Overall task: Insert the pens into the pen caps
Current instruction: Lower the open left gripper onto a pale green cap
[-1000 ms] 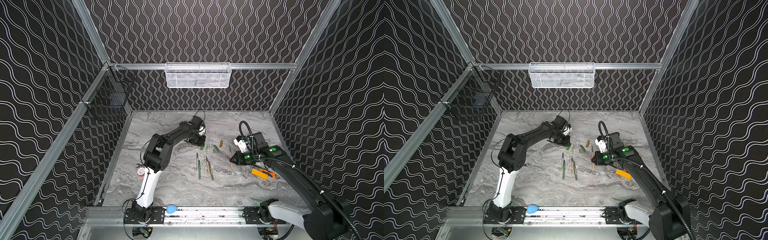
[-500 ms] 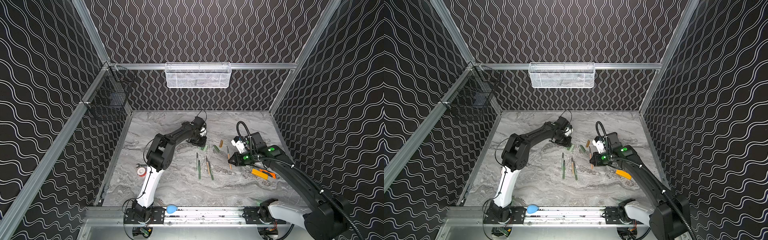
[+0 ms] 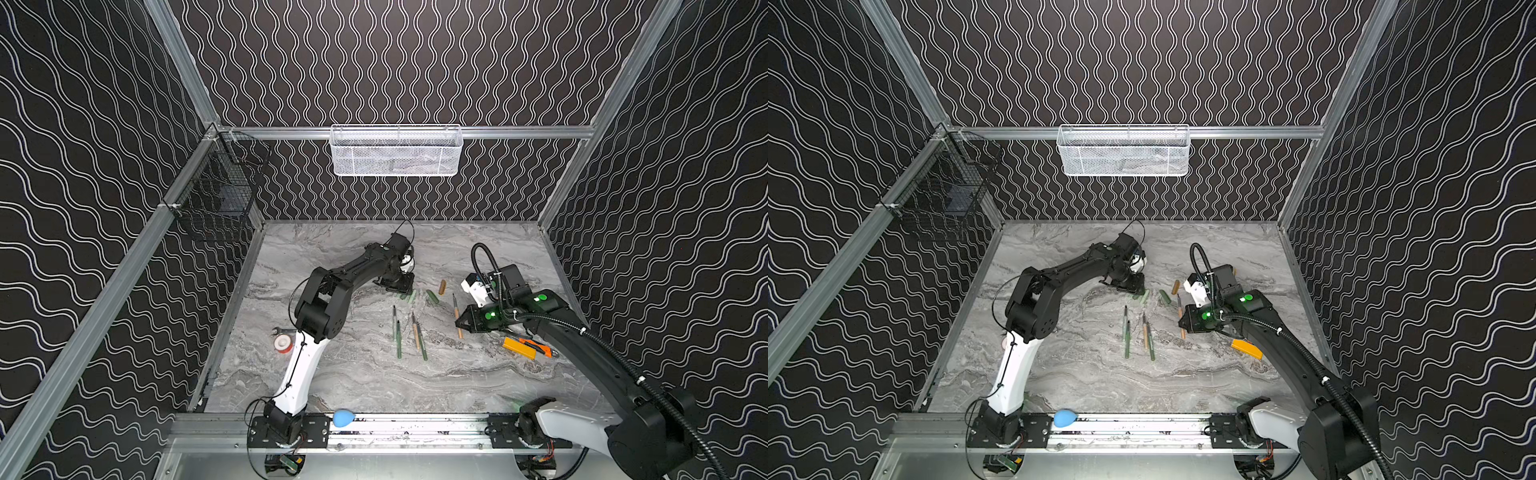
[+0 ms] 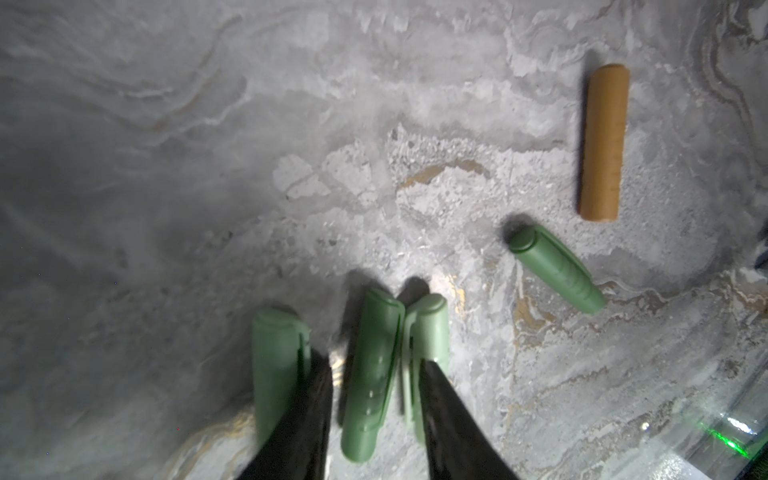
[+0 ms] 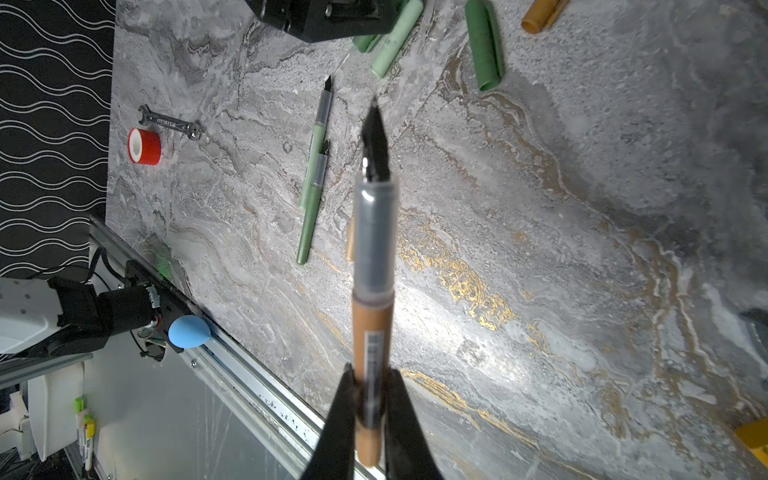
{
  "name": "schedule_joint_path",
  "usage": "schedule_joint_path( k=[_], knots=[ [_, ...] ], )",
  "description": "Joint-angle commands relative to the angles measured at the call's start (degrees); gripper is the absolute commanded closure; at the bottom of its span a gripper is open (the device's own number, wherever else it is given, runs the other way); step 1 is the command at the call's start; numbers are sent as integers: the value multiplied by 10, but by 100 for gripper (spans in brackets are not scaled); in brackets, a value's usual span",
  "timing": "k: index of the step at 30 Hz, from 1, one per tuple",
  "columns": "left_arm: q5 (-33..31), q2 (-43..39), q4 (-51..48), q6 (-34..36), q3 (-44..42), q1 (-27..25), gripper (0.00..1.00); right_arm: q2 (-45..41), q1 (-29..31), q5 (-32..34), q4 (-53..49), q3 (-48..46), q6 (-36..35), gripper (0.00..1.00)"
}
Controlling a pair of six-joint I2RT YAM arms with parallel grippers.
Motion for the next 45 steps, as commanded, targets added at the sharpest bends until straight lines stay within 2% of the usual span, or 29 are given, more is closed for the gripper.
schedule_joint_path(
  k=[1, 13, 19, 23, 37, 42, 45],
  knots=[
    [-14, 10, -6, 16, 9, -3, 61, 4, 1, 0, -5, 8, -8, 88],
    [-18, 16, -13, 19, 11, -7, 73, 7, 2, 0, -2, 8, -11, 88],
    [-31, 17, -13, 20, 5, -7, 74, 10, 2, -4, -4, 12, -16, 87],
    [-43, 16, -11, 18, -4, -8, 70, 18, 2, -6, -9, 18, -23, 88],
    [-115, 17, -4, 13, -21, -31, 75, 33, 4, -7, -19, 27, -37, 87],
    [-117, 12, 1, 9, -30, -32, 79, 33, 5, -9, -15, 27, -35, 88],
    [-95, 2, 15, 3, -41, -31, 81, 33, 7, -12, -12, 27, -34, 87]
  ],
)
